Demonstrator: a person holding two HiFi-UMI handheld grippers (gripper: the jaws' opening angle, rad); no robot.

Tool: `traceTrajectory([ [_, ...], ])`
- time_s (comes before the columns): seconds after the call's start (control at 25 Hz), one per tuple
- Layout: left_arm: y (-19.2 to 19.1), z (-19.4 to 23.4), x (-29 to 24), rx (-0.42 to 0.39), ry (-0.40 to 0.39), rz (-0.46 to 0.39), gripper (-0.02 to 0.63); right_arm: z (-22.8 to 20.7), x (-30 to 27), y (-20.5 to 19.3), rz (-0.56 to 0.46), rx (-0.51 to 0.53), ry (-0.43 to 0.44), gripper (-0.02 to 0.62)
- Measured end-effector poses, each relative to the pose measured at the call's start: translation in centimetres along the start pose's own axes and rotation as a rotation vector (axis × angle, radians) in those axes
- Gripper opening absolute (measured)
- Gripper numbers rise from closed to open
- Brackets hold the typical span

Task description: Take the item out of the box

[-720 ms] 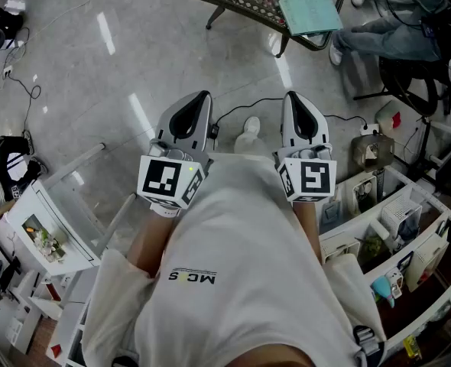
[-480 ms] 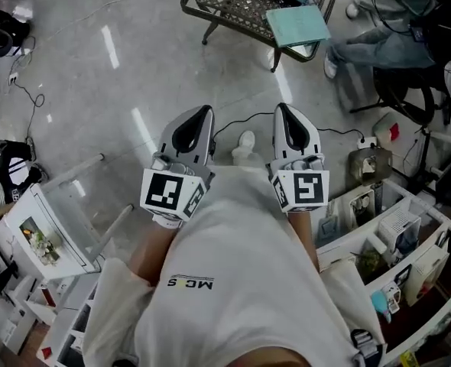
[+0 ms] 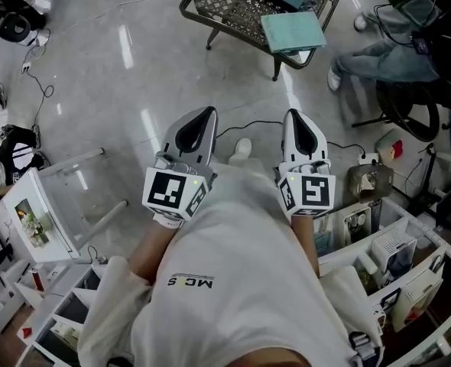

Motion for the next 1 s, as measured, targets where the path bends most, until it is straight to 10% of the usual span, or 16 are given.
traceTrajectory([
  [0.44,0.6,2.0,-4.3,0.018,0.061,-0.003,0.025,-2.5,-6.2,0.1,0.029,-0.011,0.087,0.015],
  [1.0,9.3,27.1,-15.9,0.076,0.034,-0.041,0.025,4.0,-33.1,9.0,0.054,0.036,0.083,0.015],
])
Point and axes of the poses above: the fingertips, and each gripper's own axes: x backward along the fingers, z to its left, y out of its top, the point moved 9 cm from there along x, backward along the fingers, and after that the axes turned 12 degrees about -y, right-handed, at the moved point
